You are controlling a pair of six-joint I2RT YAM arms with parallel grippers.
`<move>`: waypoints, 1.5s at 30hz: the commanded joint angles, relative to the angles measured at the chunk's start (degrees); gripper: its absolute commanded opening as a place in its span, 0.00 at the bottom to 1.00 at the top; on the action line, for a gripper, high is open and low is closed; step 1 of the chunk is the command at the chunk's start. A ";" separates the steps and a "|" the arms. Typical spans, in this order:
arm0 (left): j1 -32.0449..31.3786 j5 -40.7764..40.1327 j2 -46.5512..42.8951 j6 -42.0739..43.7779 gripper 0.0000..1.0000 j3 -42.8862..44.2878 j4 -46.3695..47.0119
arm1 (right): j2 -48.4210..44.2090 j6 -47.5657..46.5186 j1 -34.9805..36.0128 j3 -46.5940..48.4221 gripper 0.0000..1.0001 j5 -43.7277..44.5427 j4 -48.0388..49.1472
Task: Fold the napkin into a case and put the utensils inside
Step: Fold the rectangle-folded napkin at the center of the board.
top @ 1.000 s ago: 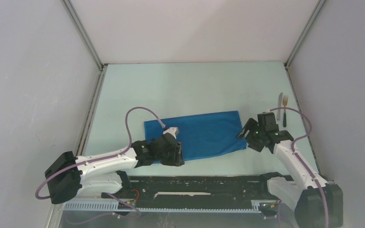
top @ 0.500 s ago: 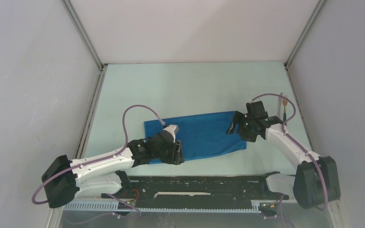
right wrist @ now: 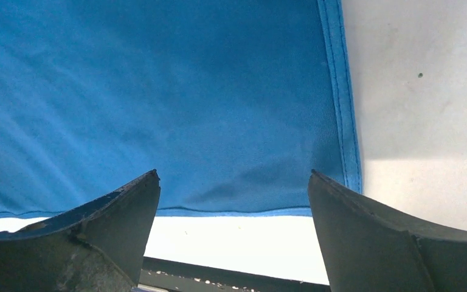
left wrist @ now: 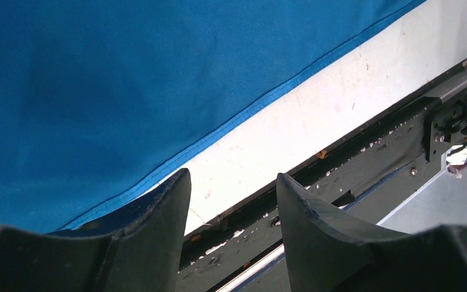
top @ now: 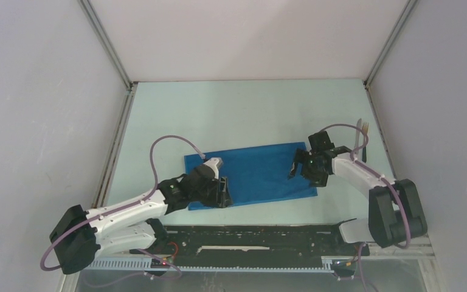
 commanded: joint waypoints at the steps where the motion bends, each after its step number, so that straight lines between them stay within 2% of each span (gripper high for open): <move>1: 1.89 2.24 -0.33 2.77 0.61 0.41 1.93 | -6.28 -4.12 -0.90 3.29 1.00 3.74 -2.04; 4: 2.90 2.88 -0.01 3.40 0.61 0.74 2.29 | -2.76 -7.80 -5.97 5.64 0.93 5.04 -2.71; 6: 3.44 3.73 0.25 3.62 0.61 0.78 2.90 | 1.60 -9.89 -8.23 6.65 0.85 6.39 -2.27; 8: 3.76 4.71 0.26 3.93 0.61 0.93 3.32 | 5.89 -13.42 -8.88 8.06 0.71 6.45 -1.58; 10: 3.99 5.29 0.00 4.10 0.61 0.81 3.37 | 8.93 -15.52 -8.87 9.49 0.64 6.03 -0.52; 12: 4.31 5.90 -0.30 4.26 0.61 0.62 3.38 | 11.07 -17.33 -9.03 10.79 0.62 5.48 1.12; 16: 4.86 7.03 -1.56 4.49 0.61 -0.14 3.05 | 14.33 -19.51 -12.05 11.47 0.69 -0.41 2.99; 18: 5.21 7.50 -2.31 4.71 0.61 -0.44 2.58 | 16.02 -19.84 -12.26 11.63 0.68 0.83 1.93; 21: 6.30 7.69 -3.80 5.39 0.61 -0.66 1.49 | 17.92 -18.99 -9.00 12.40 0.64 5.20 -0.27; 24: 7.94 8.70 -4.41 5.92 0.61 -0.71 1.10 | 20.16 -17.64 -5.17 14.66 0.66 11.16 -3.28; 31: 8.87 10.09 -5.79 4.81 0.61 -1.36 1.22 | 22.64 -16.76 -5.21 17.25 0.62 10.24 -6.76; 33: 8.92 10.13 -6.34 4.60 0.61 -1.41 1.10 | 23.44 -16.86 -5.21 18.20 0.55 10.23 -7.74; 37: 9.00 10.08 -7.64 3.69 0.62 -1.50 0.72 | 25.00 -16.77 -4.14 20.19 0.34 11.77 -9.49; 42: 9.28 9.61 -8.88 3.35 0.62 -1.08 -0.66 | 25.28 -17.07 -3.94 20.84 0.20 12.02 -8.99; 44: 9.33 9.17 -9.18 3.35 0.62 -0.91 -1.26 | 25.61 -17.43 -3.73 21.31 0.04 12.24 -8.79; 45: 9.39 8.90 -9.29 3.35 0.62 -0.78 -1.62 | 25.63 -17.58 -3.43 21.63 0.00 12.87 -8.46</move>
